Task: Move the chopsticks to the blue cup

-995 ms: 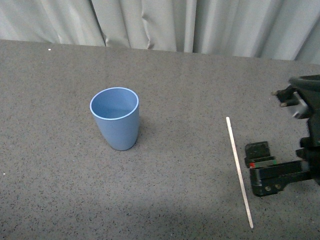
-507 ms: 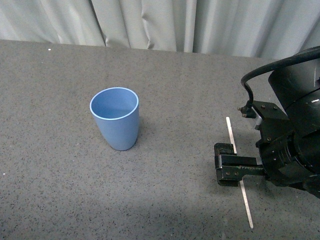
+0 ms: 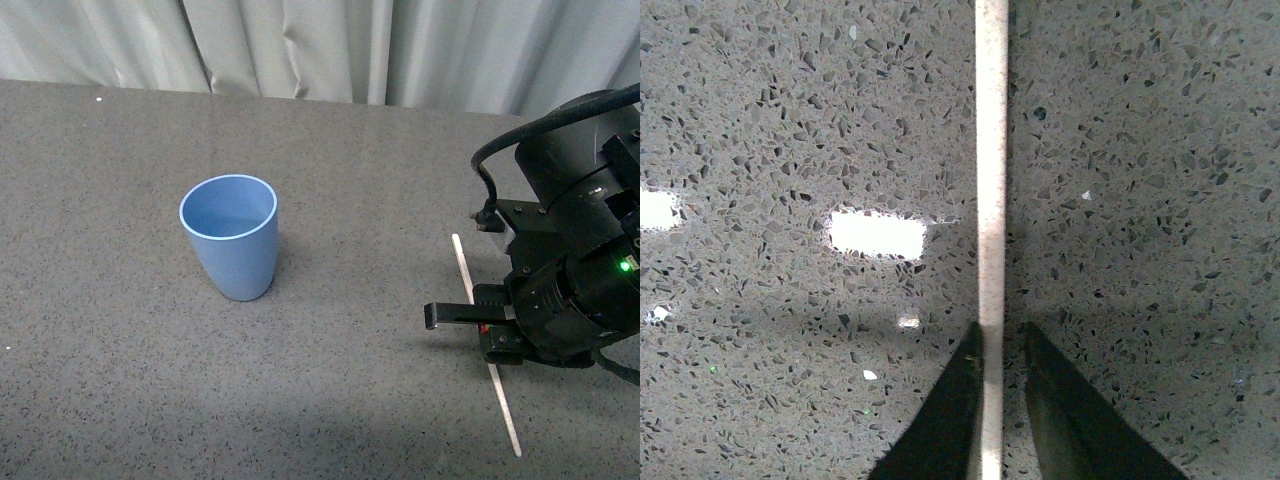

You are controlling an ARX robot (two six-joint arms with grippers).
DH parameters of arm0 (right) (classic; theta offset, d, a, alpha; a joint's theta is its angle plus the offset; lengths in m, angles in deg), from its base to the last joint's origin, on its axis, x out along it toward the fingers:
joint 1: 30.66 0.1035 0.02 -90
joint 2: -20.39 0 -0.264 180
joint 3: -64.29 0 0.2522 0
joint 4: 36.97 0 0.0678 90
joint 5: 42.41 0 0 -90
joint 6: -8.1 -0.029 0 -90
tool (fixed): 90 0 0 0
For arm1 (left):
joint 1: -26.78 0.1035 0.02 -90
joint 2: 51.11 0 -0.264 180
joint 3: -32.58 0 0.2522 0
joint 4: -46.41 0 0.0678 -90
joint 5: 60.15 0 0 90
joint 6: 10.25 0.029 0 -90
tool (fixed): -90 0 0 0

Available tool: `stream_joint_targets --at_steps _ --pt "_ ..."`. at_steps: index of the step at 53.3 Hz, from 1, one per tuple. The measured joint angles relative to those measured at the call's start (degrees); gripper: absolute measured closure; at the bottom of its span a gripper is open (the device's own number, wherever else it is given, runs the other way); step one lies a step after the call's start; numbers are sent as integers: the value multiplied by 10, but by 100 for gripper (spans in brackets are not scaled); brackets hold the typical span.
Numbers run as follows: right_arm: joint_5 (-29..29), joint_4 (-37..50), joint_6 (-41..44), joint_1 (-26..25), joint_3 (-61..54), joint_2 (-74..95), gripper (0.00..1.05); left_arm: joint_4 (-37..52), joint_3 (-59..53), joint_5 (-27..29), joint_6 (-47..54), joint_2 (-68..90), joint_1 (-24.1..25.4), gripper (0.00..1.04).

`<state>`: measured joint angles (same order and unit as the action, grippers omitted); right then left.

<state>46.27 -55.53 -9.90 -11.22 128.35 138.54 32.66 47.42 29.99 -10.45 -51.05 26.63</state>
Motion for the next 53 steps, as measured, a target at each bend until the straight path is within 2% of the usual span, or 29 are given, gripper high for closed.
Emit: stream_joint_targets --at_steps 5,14,24,35,39,44,49,53 --pt "-7 0 0 -2 0 -1 104 0 0 0 0 0 0 7" --pt "-46 22 -7 -12 -18 -13 104 0 0 0 0 0 0 7" --pt "-43 94 1 -18 -55 -71 104 0 0 0 0 0 0 7" --pt "-81 285 62 1 -100 -175 104 0 0 0 0 0 0 7" --pt "-125 412 83 25 -121 -187 104 0 0 0 0 0 0 7" --pt "-152 516 99 48 -120 -170 104 0 0 0 0 0 0 7" --pt "-176 590 99 63 -96 -131 104 0 0 0 0 0 0 7" --pt "-193 599 99 71 -67 -100 104 0 0 0 0 0 0 7"
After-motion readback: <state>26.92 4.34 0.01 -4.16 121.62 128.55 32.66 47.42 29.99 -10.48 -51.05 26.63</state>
